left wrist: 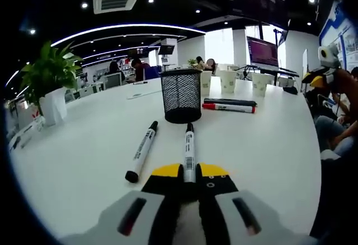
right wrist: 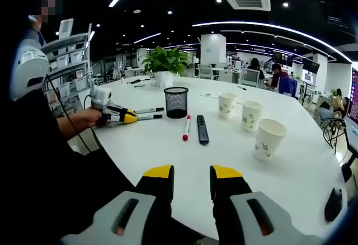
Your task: Place the scattered laser pointers and whiteboard markers into the pen holder and stack the scattered paper cups together
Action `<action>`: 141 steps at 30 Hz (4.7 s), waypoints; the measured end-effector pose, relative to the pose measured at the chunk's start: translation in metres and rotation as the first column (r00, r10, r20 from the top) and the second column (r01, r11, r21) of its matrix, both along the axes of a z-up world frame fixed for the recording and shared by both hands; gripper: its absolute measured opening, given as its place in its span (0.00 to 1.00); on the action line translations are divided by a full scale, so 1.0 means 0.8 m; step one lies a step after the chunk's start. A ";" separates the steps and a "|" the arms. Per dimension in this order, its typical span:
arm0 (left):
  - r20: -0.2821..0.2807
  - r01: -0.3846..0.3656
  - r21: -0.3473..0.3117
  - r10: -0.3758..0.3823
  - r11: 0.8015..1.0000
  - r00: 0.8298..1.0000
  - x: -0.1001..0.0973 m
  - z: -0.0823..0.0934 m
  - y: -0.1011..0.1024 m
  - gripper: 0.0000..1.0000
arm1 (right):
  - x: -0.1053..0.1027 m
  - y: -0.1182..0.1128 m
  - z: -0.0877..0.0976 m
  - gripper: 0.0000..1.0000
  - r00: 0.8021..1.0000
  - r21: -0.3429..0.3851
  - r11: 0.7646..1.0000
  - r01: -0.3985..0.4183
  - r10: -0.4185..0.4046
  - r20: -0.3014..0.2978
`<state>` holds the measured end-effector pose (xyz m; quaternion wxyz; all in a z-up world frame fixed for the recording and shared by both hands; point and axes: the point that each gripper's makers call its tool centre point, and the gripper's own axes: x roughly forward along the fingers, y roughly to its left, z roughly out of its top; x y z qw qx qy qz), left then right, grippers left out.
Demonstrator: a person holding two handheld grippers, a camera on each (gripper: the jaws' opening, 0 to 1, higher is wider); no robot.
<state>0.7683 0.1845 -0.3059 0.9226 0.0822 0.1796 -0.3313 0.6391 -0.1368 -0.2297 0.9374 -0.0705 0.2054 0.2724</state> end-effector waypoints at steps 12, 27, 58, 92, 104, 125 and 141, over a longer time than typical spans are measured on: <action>0.020 0.007 -0.056 -0.006 0.998 1.000 -0.002 0.010 -0.003 0.13 | -0.001 0.002 0.001 0.29 1.000 0.000 1.000 -0.001 0.001 0.001; 0.057 0.011 -0.123 -0.004 0.992 0.998 -0.005 0.032 -0.005 0.13 | -0.002 0.005 -0.001 0.29 1.000 0.001 1.000 -0.002 0.002 -0.003; 0.115 0.077 -0.167 -0.058 0.983 0.992 -0.013 0.066 -0.014 0.12 | -0.003 0.008 0.001 0.29 1.000 -0.004 1.000 -0.011 0.011 0.001; 0.060 0.095 -0.305 -0.081 0.948 0.995 -0.013 0.105 -0.002 0.12 | -0.003 0.011 -0.001 0.29 1.000 0.006 1.000 -0.011 0.011 0.001; 0.060 0.107 -0.319 -0.092 0.942 0.994 -0.013 0.116 -0.002 0.12 | -0.004 0.011 -0.002 0.29 1.000 0.007 1.000 -0.010 0.010 -0.002; 0.065 0.129 -0.334 -0.114 0.934 0.991 -0.013 0.133 -0.003 0.12 | -0.001 0.012 0.002 0.29 1.000 0.000 1.000 -0.016 0.016 0.002; 0.067 0.136 -0.342 -0.120 0.930 0.990 -0.012 0.143 0.000 0.12 | 0.001 0.011 0.000 0.29 1.000 0.004 1.000 -0.017 0.017 0.003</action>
